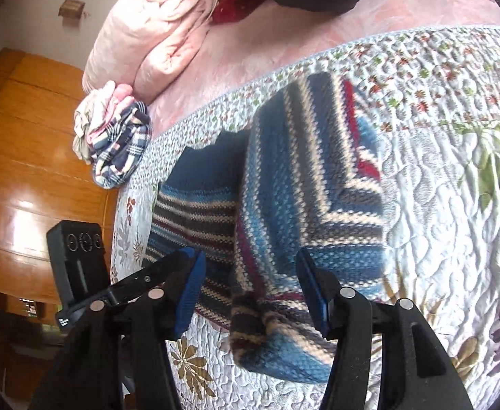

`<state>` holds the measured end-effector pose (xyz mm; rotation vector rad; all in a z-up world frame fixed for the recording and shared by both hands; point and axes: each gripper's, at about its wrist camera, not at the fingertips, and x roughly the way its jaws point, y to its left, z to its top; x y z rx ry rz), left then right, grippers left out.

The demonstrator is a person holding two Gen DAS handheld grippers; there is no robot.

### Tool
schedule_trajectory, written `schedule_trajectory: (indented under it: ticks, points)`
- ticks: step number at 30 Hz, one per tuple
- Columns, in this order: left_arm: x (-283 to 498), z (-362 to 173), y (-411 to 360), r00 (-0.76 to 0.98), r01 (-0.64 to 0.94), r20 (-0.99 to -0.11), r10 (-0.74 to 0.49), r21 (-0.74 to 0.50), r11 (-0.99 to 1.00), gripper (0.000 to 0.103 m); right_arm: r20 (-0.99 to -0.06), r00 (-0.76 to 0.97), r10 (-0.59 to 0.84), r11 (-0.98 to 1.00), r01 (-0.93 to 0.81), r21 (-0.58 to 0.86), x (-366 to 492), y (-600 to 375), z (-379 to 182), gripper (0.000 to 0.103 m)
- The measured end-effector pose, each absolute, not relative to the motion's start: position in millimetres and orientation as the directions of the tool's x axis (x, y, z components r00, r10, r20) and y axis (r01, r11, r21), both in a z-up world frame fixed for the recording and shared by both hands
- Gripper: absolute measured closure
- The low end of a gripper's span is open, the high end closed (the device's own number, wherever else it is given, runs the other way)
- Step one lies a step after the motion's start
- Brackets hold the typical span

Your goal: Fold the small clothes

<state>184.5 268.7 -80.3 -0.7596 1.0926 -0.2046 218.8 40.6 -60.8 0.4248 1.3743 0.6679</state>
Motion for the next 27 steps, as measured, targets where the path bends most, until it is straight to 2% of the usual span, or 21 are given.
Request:
schedule_trajectory:
  ticks: [7, 16, 20, 23, 27]
  points:
    - [211, -108, 246, 0.440, -0.246, -0.682, -0.585, -0.718, 0.651, 0.050, -0.797, 0.092, 0.597, 0.801, -0.120, 0.586, 218, -13, -80, 0.047]
    - [234, -125, 223, 0.422, -0.272, -0.675, -0.605, -0.731, 0.626, 0.053, -0.807, 0.072, 0.587, 0.809, -0.097, 0.580, 203, -31, -114, 0.047]
    - [240, -124, 216, 0.426, -0.269, -0.693, -0.582, -0.711, 0.650, 0.073, -0.806, 0.067, 0.588, 0.808, -0.086, 0.582, 200, -32, -123, 0.047]
    - [244, -114, 209, 0.449, -0.251, -0.703, -0.552, -0.692, 0.677, 0.080, -0.801, 0.069, 0.594, 0.804, -0.072, 0.590, 199, -34, -126, 0.047]
    - [240, -88, 205, 0.501, -0.175, -0.669, -0.549, -0.699, 0.693, 0.083, -0.795, 0.077, 0.602, 0.799, -0.064, 0.598, 195, -38, -124, 0.047]
